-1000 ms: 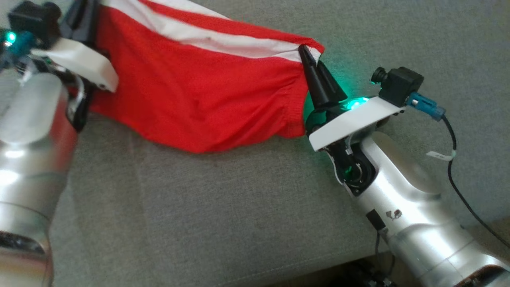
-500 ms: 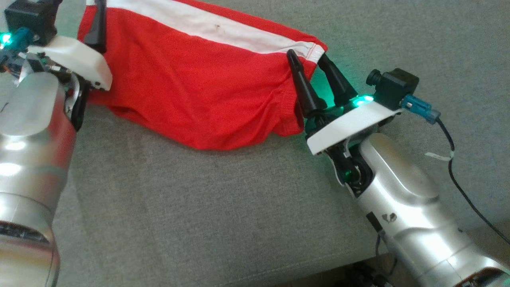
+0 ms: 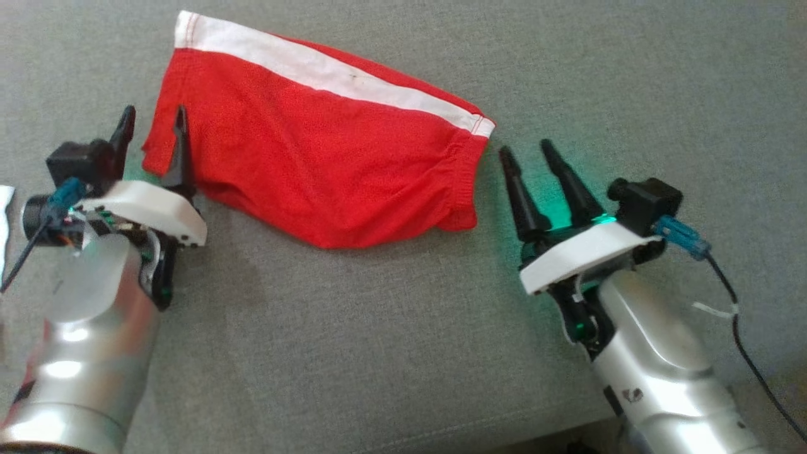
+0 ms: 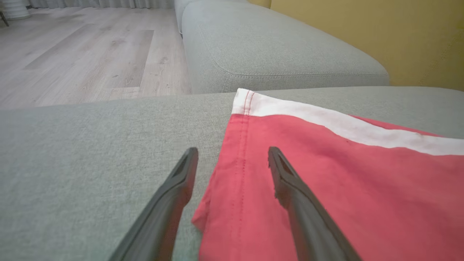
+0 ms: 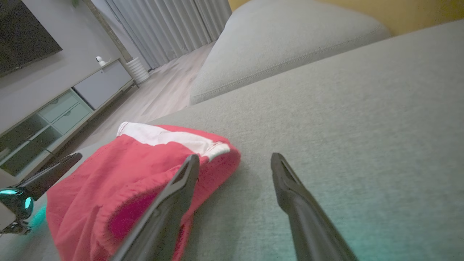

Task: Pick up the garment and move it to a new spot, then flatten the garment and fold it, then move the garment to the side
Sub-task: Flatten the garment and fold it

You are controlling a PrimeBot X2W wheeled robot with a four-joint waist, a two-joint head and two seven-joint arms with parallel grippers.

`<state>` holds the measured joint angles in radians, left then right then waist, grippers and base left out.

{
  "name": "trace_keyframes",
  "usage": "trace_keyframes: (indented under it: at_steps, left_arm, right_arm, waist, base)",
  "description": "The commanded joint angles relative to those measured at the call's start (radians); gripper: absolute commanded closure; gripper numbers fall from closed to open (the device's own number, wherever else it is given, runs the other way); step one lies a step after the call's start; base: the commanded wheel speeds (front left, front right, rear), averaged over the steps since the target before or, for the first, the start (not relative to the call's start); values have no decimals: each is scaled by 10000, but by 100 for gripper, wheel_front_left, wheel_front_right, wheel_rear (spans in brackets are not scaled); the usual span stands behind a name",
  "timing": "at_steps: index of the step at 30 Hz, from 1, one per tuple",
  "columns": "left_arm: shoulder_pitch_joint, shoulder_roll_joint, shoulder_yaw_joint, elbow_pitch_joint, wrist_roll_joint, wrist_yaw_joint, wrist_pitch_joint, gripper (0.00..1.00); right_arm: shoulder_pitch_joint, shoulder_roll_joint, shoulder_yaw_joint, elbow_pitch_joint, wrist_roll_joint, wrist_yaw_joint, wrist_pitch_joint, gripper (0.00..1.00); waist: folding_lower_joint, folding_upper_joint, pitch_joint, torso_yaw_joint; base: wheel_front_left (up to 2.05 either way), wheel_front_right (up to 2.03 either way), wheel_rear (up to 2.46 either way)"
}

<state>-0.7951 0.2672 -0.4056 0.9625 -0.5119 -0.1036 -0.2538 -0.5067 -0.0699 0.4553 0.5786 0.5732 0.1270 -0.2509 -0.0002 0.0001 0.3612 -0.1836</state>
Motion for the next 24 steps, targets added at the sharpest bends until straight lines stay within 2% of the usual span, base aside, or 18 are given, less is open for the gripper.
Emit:
trace_keyframes:
  at_steps: [1, 3, 9, 13, 21, 22, 23, 24]
  left_arm:
    - [-128, 261, 471, -326, 18, 103, -78, 0]
    - [70, 146, 656, -347, 53, 120, -79, 0]
    - [228, -136, 914, -82, 273, 102, -79, 0]
    - [141, -165, 1021, 645, 362, 308, -79, 0]
    - [-154, -218, 917, 1970, 447, 236, 89, 0]
    - [-193, -236, 910, 2171, 433, 269, 171, 20]
    - [-219, -270, 892, 2350, 425, 292, 251, 83]
    - [-227, -313, 856, 2468, 426, 269, 286, 100]
  right_arm:
    - [230, 195, -136, -381, -323, 37, -109, 0]
    - [404, 195, -407, -561, -962, 37, -109, 0]
    - [899, 196, -1162, -1007, -1622, 37, -109, 0]
    - [1005, 196, -1421, -1237, -2053, 37, -109, 0]
    - [1104, 196, -1608, -1444, -2074, 37, -109, 0]
    - [1108, 196, -1606, -1450, -2065, 37, -109, 0]
    - [1110, 196, -1614, -1456, -2059, 37, -109, 0]
    - [1114, 196, -1629, -1455, -2053, 37, -109, 0]
  waist:
    - [2, -1, -63, 34]
    - [2, -1, -89, 44]
    - [2, -1, -50, -3]
    - [2, -1, -26, -73]
    - [2, -1, 77, -137]
    - [2, -1, 85, -141]
    - [2, -1, 82, -141]
    - [2, -1, 67, -137]
  base:
    - [0, 0, 0]
    - [0, 0, 0]
    - [0, 0, 0]
    - [0, 0, 0]
    - [0, 0, 0]
    - [0, 0, 0]
    - [0, 0, 0]
    - [0, 0, 0]
